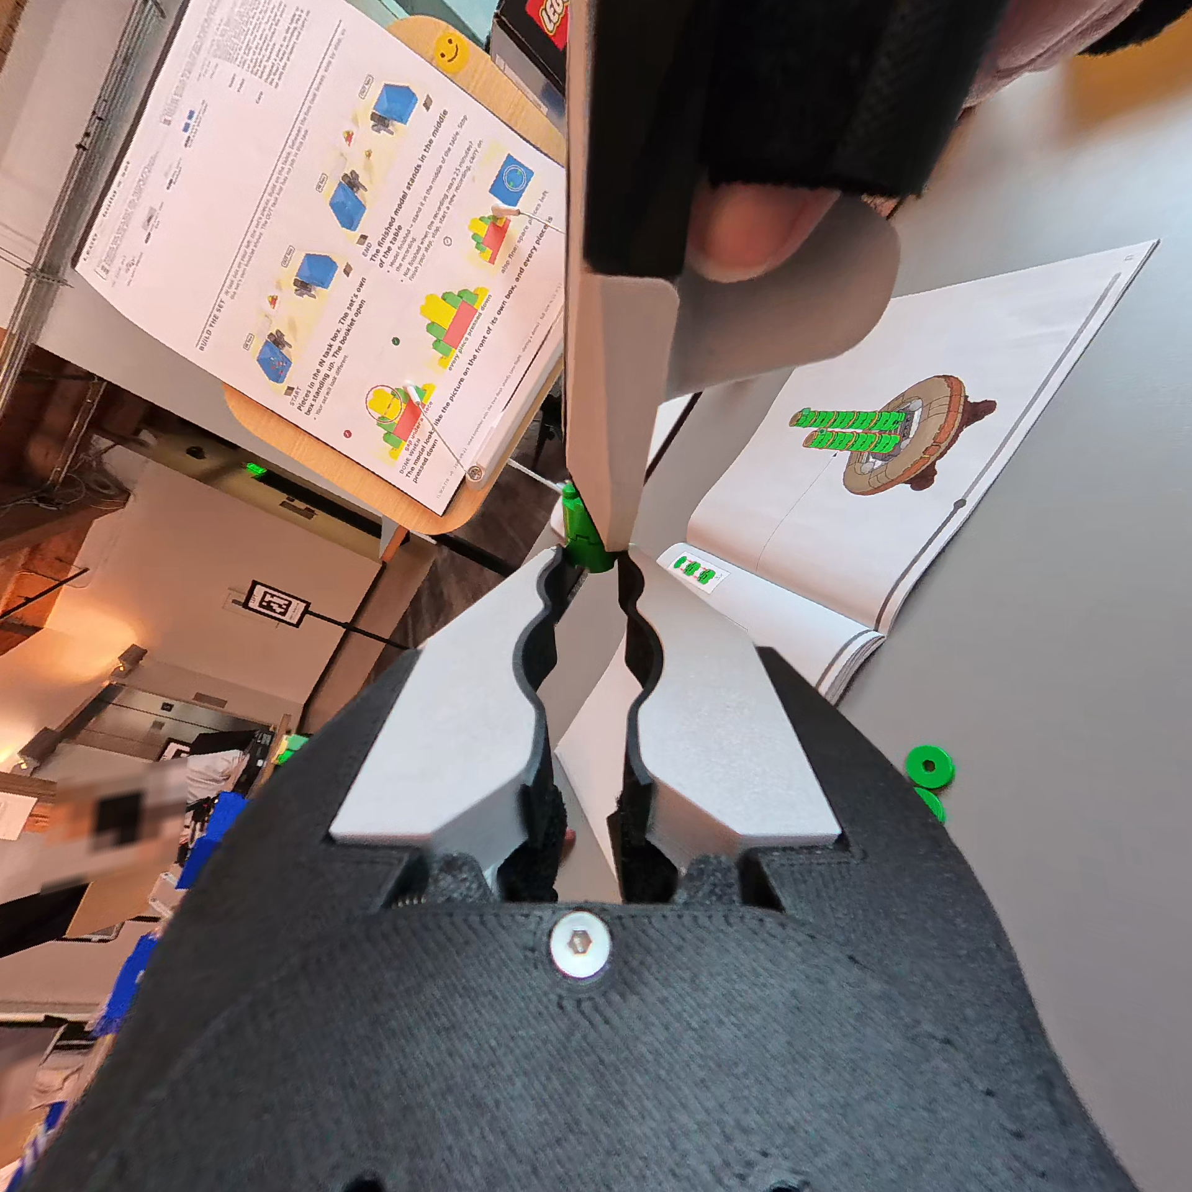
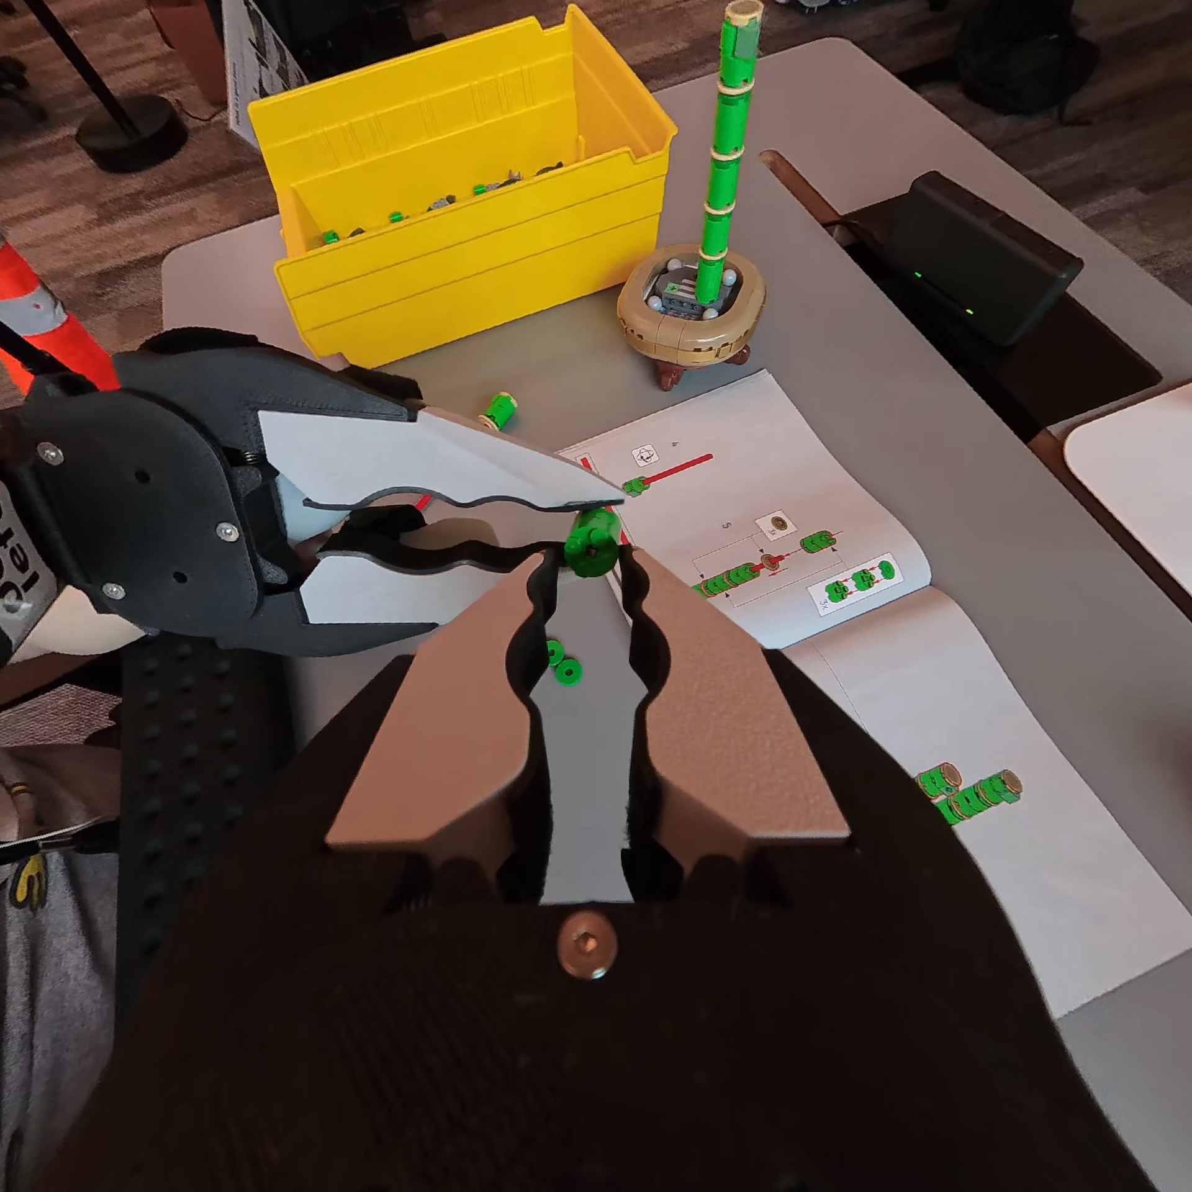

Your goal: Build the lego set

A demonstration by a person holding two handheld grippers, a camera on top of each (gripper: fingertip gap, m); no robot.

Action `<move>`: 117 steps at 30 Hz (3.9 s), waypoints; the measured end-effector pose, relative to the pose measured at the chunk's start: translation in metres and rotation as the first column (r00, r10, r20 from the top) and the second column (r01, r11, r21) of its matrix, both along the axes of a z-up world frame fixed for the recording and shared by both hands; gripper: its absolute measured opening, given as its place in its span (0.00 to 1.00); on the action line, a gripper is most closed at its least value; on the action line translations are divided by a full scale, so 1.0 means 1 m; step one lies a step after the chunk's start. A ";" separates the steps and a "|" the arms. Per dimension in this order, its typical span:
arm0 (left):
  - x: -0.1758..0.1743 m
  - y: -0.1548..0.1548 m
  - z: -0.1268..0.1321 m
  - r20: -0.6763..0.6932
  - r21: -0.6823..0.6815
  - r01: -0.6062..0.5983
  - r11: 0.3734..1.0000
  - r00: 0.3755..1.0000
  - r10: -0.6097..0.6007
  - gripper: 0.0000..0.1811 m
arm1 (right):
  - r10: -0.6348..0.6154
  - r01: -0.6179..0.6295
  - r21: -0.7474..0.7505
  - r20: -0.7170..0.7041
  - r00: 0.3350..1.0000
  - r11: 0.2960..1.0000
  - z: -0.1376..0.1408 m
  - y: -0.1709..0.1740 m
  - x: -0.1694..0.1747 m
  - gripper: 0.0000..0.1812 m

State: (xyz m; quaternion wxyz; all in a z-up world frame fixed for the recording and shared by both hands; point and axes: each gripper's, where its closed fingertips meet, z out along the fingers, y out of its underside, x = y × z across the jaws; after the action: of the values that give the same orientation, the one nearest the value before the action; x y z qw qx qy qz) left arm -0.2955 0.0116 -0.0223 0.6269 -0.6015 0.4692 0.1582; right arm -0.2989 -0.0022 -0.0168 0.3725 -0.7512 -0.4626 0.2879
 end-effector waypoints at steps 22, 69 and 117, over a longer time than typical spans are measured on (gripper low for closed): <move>0.001 -0.001 0.000 0.012 -0.001 0.011 1.000 1.000 -0.011 0.07 | 0.012 -0.016 -0.051 -0.074 0.997 0.999 0.005 0.001 -0.002 0.16; 0.099 -0.146 -0.018 0.132 -0.097 0.797 0.597 0.604 -0.786 0.19 | 0.740 -0.657 -0.658 -0.222 0.635 0.366 -0.037 -0.142 0.085 0.08; 0.014 -0.123 0.086 0.510 0.208 0.806 0.554 0.394 -0.764 0.11 | 0.506 -0.476 0.658 0.165 0.847 0.583 0.075 -0.103 0.002 0.14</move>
State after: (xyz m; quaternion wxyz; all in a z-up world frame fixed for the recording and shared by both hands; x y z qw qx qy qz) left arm -0.2814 -0.1111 0.0638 0.7092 -0.3489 0.5015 -0.3518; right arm -0.2965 -0.1049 0.0583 0.5344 -0.3992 -0.7160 0.2061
